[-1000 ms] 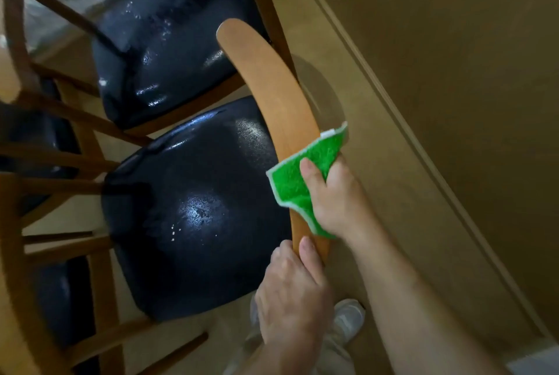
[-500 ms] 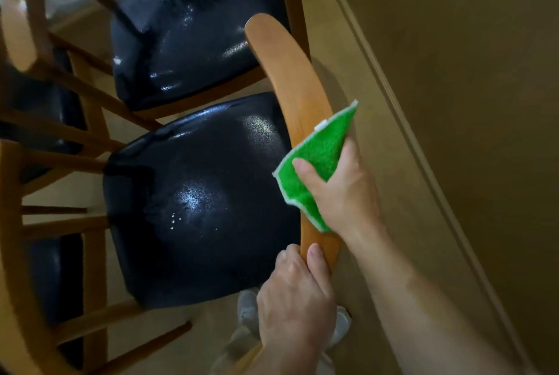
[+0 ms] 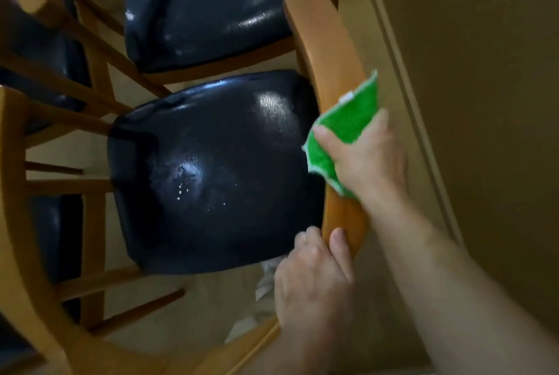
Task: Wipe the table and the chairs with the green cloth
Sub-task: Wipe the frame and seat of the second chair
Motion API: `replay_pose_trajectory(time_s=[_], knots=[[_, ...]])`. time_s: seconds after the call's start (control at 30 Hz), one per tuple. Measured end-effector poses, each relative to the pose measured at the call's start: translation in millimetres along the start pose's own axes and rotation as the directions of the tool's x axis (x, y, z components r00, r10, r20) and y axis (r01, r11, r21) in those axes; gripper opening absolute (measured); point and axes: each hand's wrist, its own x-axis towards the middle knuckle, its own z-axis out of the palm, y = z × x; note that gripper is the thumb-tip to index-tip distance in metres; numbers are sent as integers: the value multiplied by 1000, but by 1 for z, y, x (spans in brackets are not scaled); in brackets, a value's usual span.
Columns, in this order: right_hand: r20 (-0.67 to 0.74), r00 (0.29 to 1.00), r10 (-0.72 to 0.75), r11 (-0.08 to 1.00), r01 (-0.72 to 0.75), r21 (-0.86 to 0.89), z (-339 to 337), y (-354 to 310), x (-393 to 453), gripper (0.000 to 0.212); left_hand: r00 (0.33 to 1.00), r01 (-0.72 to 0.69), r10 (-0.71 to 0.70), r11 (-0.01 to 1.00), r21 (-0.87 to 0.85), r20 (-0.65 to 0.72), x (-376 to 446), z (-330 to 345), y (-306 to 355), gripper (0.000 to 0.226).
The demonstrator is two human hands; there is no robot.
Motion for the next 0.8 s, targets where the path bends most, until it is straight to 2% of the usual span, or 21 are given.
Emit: replay_pose_trajectory(time_s=[0.2, 0.37, 0.53, 0.67, 0.73, 0.8], knots=[[-19, 990, -143, 984, 140, -113, 8, -38, 70, 75, 999, 1, -2, 1000, -24, -53, -4, 5, -2, 55], [-68, 965, -253, 946, 232, -225, 9, -41, 64, 75, 999, 5, -6, 999, -36, -42, -3, 4, -1, 54], [38, 977, -208, 936, 210, -282, 2, -11, -2, 106, 1000, 29, -29, 999, -12, 0, -4, 2, 0, 57], [118, 980, -158, 959, 181, -218, -3, 16, -60, 118, 985, 114, -103, 991, -72, 140, 1, 0, 4, 34], [122, 985, -122, 960, 148, -239, 1, 18, -67, 119, 984, 147, -130, 978, -149, 122, 1, 3, -3, 30], [89, 989, -116, 935, 139, -325, 5, 13, -60, 116, 994, 112, -109, 987, -117, 31, 3, 6, -1, 42]])
